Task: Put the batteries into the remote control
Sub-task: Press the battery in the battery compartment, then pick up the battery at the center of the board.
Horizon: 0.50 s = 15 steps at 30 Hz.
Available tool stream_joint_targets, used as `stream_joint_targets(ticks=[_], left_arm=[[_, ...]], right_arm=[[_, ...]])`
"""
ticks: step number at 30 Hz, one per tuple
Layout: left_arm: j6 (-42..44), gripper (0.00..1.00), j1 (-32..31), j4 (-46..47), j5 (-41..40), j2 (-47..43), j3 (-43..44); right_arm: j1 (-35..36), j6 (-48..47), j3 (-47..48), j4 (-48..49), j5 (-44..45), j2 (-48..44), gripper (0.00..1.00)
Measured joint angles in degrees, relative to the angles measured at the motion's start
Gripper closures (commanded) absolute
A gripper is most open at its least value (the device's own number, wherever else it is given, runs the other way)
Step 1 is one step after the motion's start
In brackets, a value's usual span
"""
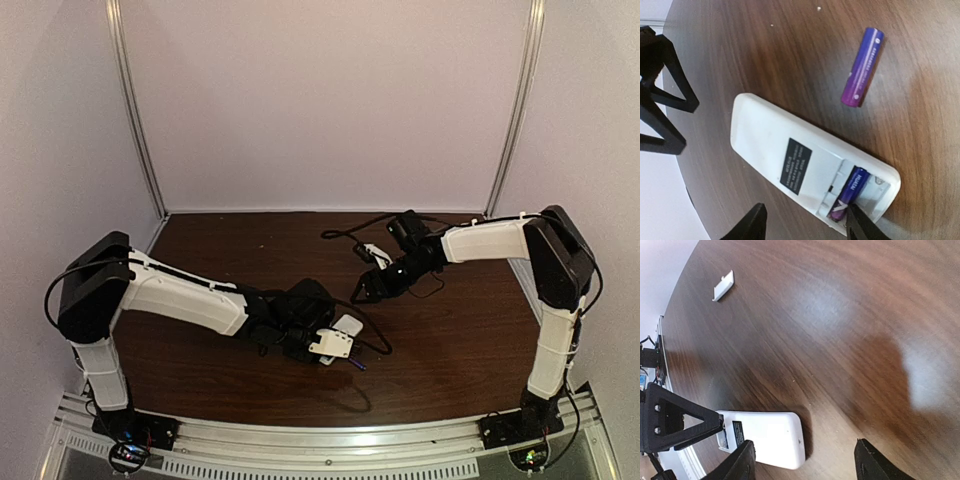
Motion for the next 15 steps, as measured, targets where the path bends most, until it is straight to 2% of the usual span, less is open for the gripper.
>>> stream_joint_targets(ticks=[4,5,6,7,15], left_arm=[[-2.29,0.3,0.09,0.52,-0.39,-1.25,0.11],[-2.84,0.21,0.15,0.59,-0.44,-1.9,0.11],[-3.85,0.07,0.31,0.72,-0.5,-3.02,0.09],[-5.05,0.03,0.55,1.18,-0.55,-4.44,-0.04],[-18.73,0.02,5.09,10.56,-1.84,-18.12,-7.72]], right_arm=[[-2.27,1.27,-2.38,1.75,2.19,-5.77,0.31],[-2.75,1.55,-3.63,2.71,2.67,-7.76,0.31],[-3.02,1.77,-4.76,3.39,3.08,-9.4,0.32],[-3.37,1.92,-6.16,3.98,3.43,-11.28,0.33],[-0.55,2.32,-17.25,5.95,5.92,-23.63,0.39]])
